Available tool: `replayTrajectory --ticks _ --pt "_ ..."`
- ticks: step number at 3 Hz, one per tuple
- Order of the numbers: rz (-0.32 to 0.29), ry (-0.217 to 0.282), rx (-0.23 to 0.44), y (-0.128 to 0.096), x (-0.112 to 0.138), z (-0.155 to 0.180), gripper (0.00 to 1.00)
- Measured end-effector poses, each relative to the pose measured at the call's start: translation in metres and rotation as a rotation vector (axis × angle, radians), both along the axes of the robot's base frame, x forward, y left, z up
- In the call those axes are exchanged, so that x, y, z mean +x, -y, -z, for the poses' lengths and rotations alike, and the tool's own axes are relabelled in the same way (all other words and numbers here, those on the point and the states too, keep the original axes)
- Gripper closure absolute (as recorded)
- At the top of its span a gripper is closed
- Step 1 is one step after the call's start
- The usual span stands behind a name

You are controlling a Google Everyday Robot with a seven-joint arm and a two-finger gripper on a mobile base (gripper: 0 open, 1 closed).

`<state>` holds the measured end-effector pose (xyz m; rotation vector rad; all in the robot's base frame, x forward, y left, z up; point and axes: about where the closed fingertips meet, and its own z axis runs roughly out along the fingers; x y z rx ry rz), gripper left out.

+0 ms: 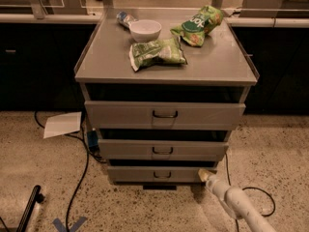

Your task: Open bottom drawer

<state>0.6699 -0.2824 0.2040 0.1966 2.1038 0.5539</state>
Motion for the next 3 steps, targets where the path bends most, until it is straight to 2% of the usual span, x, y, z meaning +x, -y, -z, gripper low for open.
replayTrajectory --ticks 3 --pt "-0.001 0.018 -0.006 -0.0044 0.0076 -0.0048 1.00"
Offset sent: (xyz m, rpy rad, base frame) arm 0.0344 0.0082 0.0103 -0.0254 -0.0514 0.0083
